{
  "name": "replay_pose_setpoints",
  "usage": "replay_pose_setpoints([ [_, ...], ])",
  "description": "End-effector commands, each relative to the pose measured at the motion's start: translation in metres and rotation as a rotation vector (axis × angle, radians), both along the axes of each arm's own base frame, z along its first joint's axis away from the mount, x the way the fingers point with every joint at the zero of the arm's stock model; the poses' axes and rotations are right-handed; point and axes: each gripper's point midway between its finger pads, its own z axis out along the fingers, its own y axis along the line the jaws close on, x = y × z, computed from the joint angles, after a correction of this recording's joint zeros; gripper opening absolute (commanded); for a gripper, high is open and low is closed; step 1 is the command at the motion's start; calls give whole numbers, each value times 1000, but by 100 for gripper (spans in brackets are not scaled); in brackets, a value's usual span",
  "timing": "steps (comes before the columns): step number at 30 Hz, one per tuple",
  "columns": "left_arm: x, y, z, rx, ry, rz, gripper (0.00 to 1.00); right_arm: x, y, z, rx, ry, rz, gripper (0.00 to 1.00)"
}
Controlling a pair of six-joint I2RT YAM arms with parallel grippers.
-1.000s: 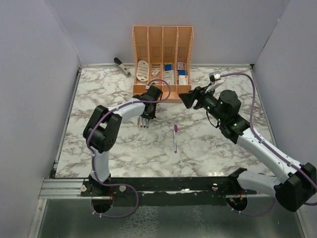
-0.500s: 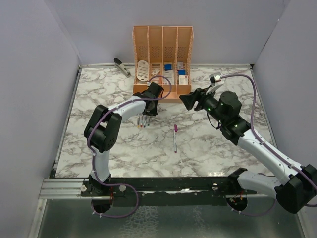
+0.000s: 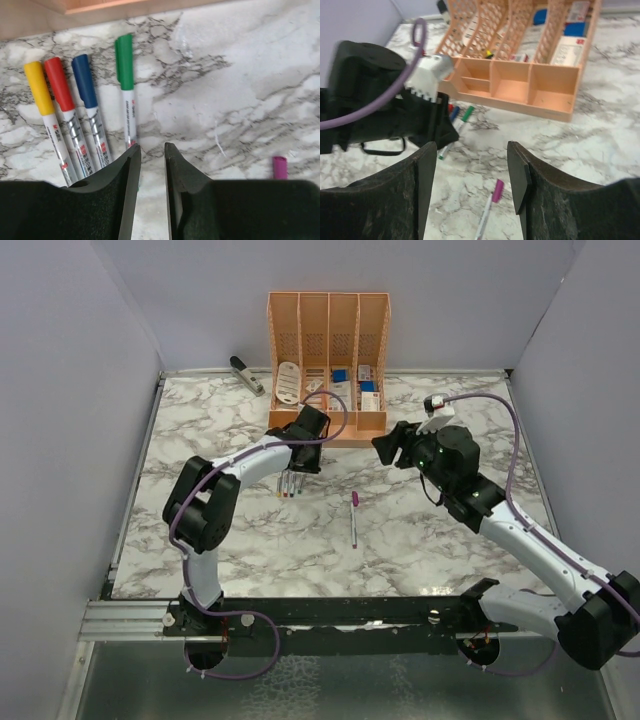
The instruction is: Insert the pens into the pen caps
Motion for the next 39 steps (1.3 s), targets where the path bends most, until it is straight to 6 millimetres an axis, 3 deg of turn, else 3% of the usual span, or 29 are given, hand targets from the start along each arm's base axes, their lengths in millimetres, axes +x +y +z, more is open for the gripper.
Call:
replay_pose_setpoints([
  [1,-21,-31,26,-93,-47,-142,29,2,-30,-46,-123,165,-163,56],
  [8,-66,-55,22,-122,-52,-237,30,-24,-48,-117,-301,398,-167,49],
  [12,-90,-62,20,-124,-40,-276,30,-36,-52,-131,-326,438,-150,49],
  [18,-112,-50,22,-138,-36,-245,30,-50,-46,-150,-338,500,-76,44],
  [27,-119,-2,39,-101,-132,-51,31,-71,-9,-173,-400,547,85,38],
  [31,-118,6,40,-76,-142,-20,31,-78,15,-187,-431,583,143,38],
  [39,-123,24,39,-75,-160,59,32,-70,43,-194,-432,598,189,44],
])
